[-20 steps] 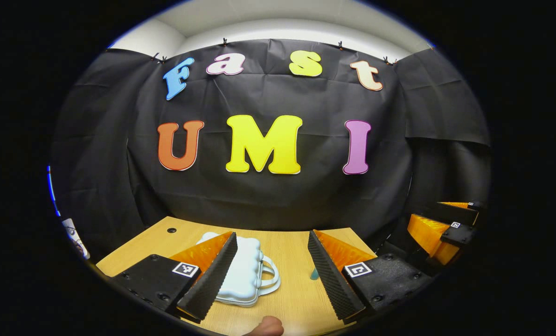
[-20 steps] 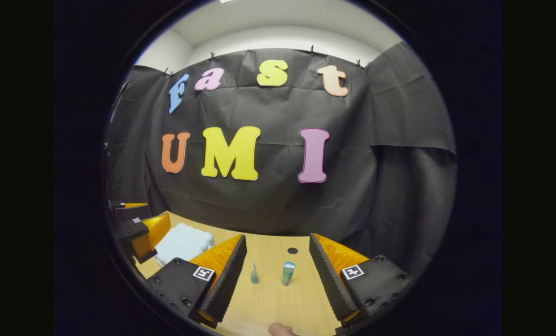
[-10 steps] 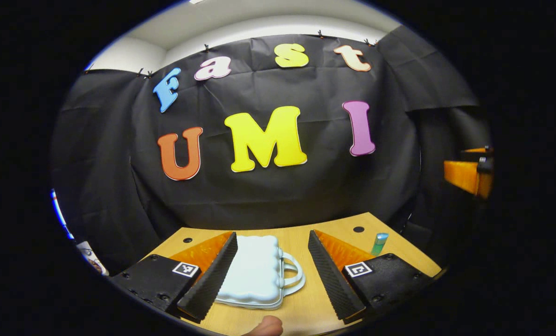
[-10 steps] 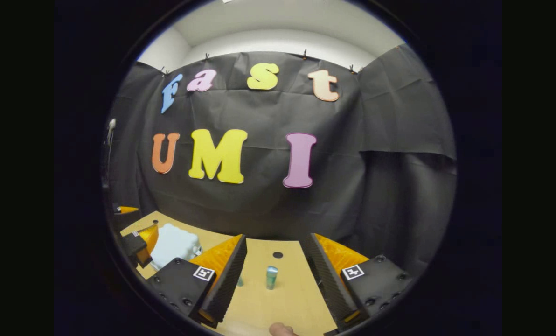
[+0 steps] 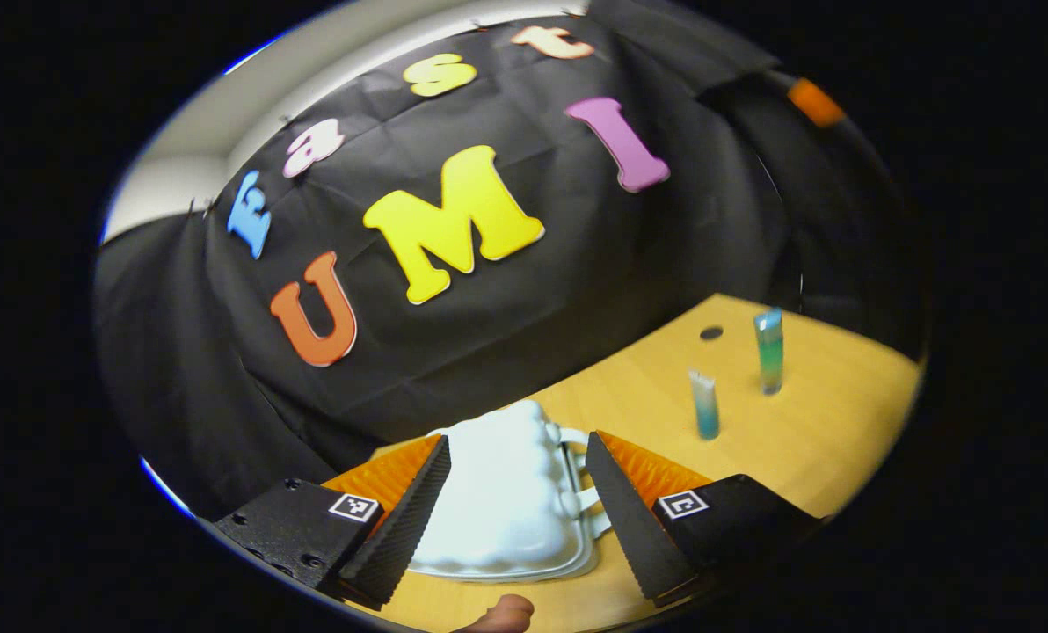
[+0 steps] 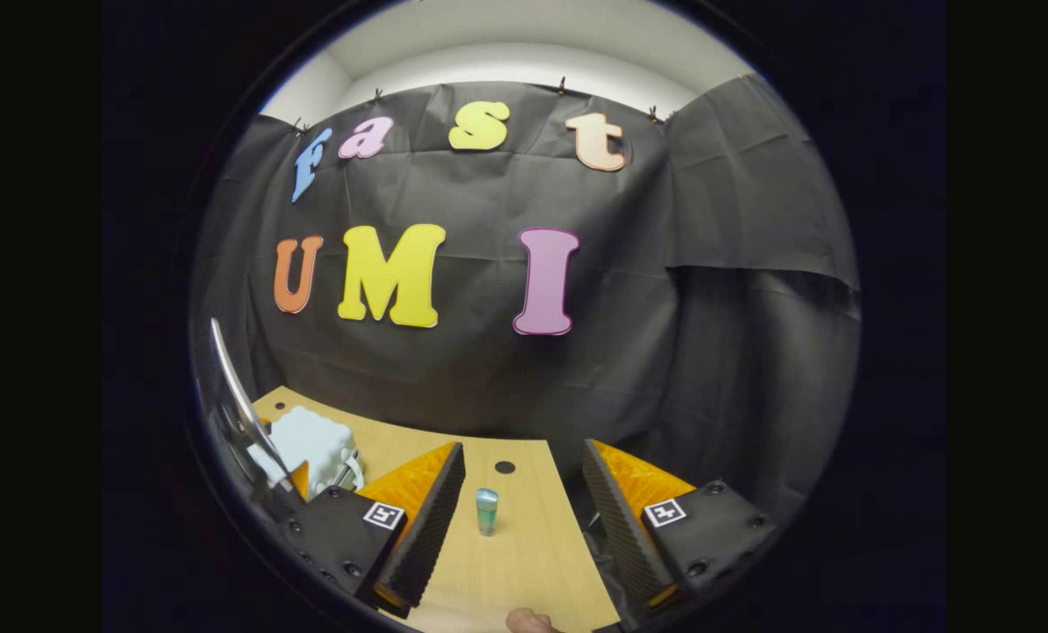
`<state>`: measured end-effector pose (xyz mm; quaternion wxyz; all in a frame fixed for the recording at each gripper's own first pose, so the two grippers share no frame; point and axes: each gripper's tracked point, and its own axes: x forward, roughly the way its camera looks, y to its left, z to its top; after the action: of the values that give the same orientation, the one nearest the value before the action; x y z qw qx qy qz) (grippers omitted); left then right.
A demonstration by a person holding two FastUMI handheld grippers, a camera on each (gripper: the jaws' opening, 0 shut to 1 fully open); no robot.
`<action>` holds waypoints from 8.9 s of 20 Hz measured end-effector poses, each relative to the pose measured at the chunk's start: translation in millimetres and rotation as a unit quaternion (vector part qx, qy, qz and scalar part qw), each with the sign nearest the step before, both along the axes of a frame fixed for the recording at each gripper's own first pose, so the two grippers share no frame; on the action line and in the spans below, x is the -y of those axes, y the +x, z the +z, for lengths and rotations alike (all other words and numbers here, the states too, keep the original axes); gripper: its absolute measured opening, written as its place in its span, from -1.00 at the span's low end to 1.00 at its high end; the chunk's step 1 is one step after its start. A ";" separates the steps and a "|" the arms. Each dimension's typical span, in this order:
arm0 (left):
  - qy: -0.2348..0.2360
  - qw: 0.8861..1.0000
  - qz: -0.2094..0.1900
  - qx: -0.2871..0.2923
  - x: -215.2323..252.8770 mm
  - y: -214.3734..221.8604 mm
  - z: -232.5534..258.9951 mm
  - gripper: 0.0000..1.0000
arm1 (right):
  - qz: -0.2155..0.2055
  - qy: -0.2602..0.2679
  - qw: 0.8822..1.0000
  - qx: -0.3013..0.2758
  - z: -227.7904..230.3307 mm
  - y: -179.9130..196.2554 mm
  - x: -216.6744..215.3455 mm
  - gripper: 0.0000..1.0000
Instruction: First open the suitcase, pack the skin care products into it, and then close the suitcase.
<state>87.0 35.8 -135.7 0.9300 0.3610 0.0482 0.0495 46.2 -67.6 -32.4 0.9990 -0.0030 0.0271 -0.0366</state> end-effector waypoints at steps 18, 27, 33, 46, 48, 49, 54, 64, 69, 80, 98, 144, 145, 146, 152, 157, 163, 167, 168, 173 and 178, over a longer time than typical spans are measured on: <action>0.362 0.925 0.010 -0.118 -11.6 81.1 -117.5 0.50 | 0.055 0.020 0.996 -0.074 -62.9 45.5 21.4 0.60; 0.350 0.925 0.011 -0.150 -5.7 88.1 -125.4 -0.64 | 0.076 0.012 0.995 -0.063 -52.3 45.8 13.7 0.59; 0.243 0.960 -0.014 -0.134 -7.3 84.8 -102.6 -0.88 | 0.002 0.023 0.998 -0.053 -37.4 37.0 9.0 0.60; 0.022 0.997 -0.076 -0.020 -74.6 46.7 52.9 -0.95 | -0.058 -0.015 0.998 0.001 19.4 17.7 -114.1 0.60; 0.004 0.997 -0.075 -0.005 -97.1 35.6 72.8 -0.95 | -0.055 -0.008 0.998 0.003 27.0 15.8 -138.7 0.60; -0.006 0.997 -0.074 0.000 -110.9 35.0 80.6 -0.94 | -0.055 -0.008 0.998 0.004 30.0 15.3 -149.3 0.60; -0.032 0.997 -0.062 0.031 -186.3 26.5 110.5 -0.95 | -0.043 -0.020 0.999 0.004 36.7 11.0 -197.1 0.60; -0.117 0.991 -0.024 0.063 -328.2 31.0 106.6 -0.95 | -0.022 -0.040 0.999 -0.025 25.3 -0.8 -248.4 0.60; -0.216 0.975 0.027 0.046 -407.5 47.1 66.0 -0.95 | -0.015 -0.060 0.997 -0.046 14.0 -6.2 -259.7 0.60; -0.421 0.899 0.111 -0.045 -489.1 57.0 -85.2 -0.83 | 0.000 -0.094 0.991 -0.091 -18.4 -20.3 -271.6 0.60; -0.429 0.901 0.068 -0.006 -399.5 31.4 -28.3 0.69 | 0.007 -0.039 0.996 -0.085 -38.5 -12.4 -197.4 0.60; -0.347 0.899 -0.122 -0.237 167.6 118.2 -169.4 -0.19 | 0.026 -0.031 0.980 -0.194 -221.9 85.3 30.4 0.60; -0.348 0.899 -0.126 -0.236 165.5 112.2 -161.3 -0.20 | 0.036 -0.025 0.980 -0.193 -222.7 93.9 20.6 0.60; -0.349 0.897 -0.132 -0.237 164.8 104.9 -154.1 -0.21 | 0.048 -0.017 0.980 -0.192 -224.4 102.0 7.2 0.60; -0.352 0.892 -0.136 -0.249 135.0 48.5 -123.4 -0.22 | 0.060 -0.008 0.978 -0.198 -257.2 163.7 -33.9 0.60; -0.361 0.889 -0.108 -0.258 88.9 15.4 -119.0 -0.21 | 0.040 -0.002 0.979 -0.199 -279.8 204.3 -47.5 0.58; -0.369 0.892 -0.093 -0.243 41.6 -17.3 -100.8 -0.21 | 0.032 0.000 0.980 -0.195 -294.1 228.3 -58.1 0.34; -0.381 0.891 -0.071 -0.239 12.5 -37.2 -94.1 -0.22 | 0.024 -0.001 0.981 -0.193 -290.2 228.5 -60.6 -0.17; -0.380 0.892 -0.064 -0.235 3.1 -38.6 -91.3 -0.21 | 0.024 -0.001 0.981 -0.193 -293.8 231.8 -60.6 -0.19; -0.390 0.893 -0.048 -0.219 -31.8 -23.0 -76.7 -0.21 | 0.045 -0.005 0.979 -0.200 -270.2 204.3 -77.6 -0.31; -0.378 0.900 -0.018 -0.215 -82.0 -1.8 -73.4 -0.22 | 0.083 -0.022 0.978 -0.192 -217.5 137.9 -109.0 -0.31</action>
<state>85.2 117.9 -209.0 0.9642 -0.0147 0.2557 -0.0685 184.1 41.4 -249.8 0.9743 -0.0340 0.2178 0.0474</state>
